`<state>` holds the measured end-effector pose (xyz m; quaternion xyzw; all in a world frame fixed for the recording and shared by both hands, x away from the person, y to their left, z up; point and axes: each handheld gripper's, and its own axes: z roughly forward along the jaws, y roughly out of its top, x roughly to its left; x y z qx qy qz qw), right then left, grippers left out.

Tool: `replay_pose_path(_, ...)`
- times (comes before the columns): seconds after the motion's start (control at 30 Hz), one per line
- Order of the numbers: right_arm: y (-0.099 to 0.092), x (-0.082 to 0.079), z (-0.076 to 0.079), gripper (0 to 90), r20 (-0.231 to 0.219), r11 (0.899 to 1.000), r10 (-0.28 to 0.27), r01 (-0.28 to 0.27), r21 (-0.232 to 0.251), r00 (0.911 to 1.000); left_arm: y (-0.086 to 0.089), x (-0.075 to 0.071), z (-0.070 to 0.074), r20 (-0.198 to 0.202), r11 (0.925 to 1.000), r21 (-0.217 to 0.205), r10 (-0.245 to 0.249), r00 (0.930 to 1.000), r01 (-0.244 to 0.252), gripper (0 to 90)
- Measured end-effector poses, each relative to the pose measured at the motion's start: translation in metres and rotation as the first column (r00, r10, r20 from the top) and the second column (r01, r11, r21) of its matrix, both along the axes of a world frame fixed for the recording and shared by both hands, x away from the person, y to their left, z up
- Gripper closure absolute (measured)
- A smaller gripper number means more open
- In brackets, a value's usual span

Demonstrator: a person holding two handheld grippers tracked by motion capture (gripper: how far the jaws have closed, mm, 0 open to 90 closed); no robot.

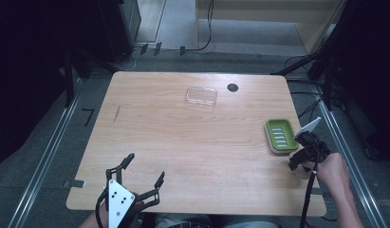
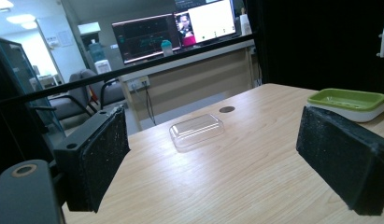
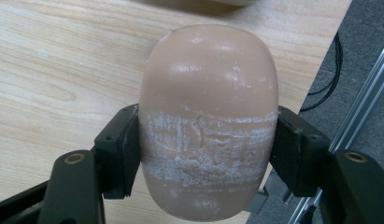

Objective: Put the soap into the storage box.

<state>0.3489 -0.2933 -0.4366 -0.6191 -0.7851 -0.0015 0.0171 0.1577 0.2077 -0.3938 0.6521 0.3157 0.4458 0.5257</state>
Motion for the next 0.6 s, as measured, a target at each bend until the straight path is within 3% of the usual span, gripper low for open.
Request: replay_pose_path(0.6,0.007,0.011,0.013,33.6,0.017,1.0,0.016,-0.016,0.004,0.9997,0.001,0.0,0.0,-0.001,1.0,-0.001,0.003,1.0,-0.003,9.9)
